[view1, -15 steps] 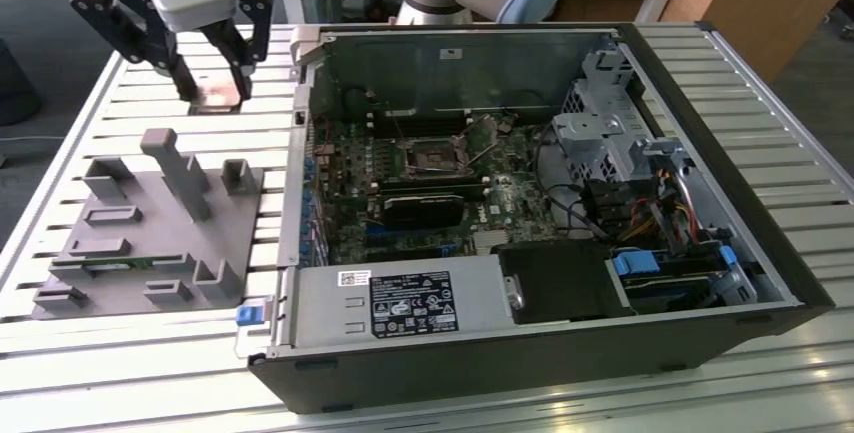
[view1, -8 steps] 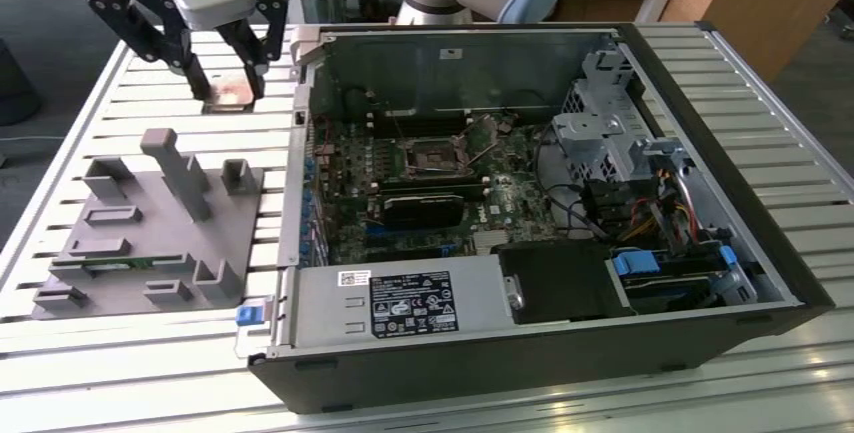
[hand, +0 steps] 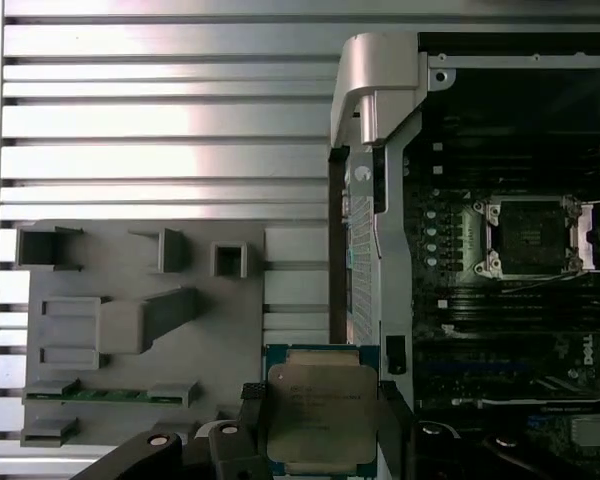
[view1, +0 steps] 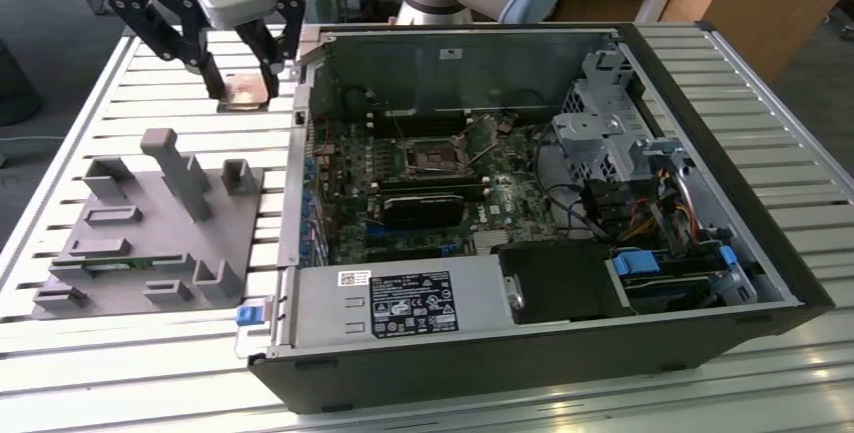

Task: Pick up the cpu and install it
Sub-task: 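Pick up the cpu and move it towards the insertion slot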

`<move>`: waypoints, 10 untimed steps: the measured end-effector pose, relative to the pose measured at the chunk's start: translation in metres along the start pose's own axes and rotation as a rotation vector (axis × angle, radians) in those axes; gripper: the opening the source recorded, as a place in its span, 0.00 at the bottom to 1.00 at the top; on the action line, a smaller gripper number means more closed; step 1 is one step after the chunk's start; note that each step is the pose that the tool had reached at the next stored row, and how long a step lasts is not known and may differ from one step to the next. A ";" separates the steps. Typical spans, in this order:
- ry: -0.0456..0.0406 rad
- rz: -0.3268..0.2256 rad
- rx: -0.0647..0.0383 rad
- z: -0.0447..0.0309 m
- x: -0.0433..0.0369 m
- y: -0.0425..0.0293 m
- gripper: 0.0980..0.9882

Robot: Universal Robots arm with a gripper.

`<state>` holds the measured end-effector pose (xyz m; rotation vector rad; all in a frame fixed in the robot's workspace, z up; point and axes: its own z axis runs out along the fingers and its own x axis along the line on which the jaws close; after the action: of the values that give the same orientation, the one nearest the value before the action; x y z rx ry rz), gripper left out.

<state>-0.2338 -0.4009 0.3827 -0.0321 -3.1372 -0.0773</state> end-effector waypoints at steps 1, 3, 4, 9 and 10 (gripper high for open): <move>0.0000 0.000 0.000 0.0000 -0.0016 0.0002 0.49; 0.0001 0.000 0.000 0.0000 -0.0049 0.0004 0.49; 0.0000 0.000 0.000 0.0000 -0.0065 0.0006 0.49; 0.0001 0.000 0.000 0.0000 -0.0144 0.0016 0.49; 0.0000 0.000 0.000 0.0000 -0.0158 0.0018 0.49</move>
<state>-0.2180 -0.3994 0.3827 -0.0321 -3.1371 -0.0773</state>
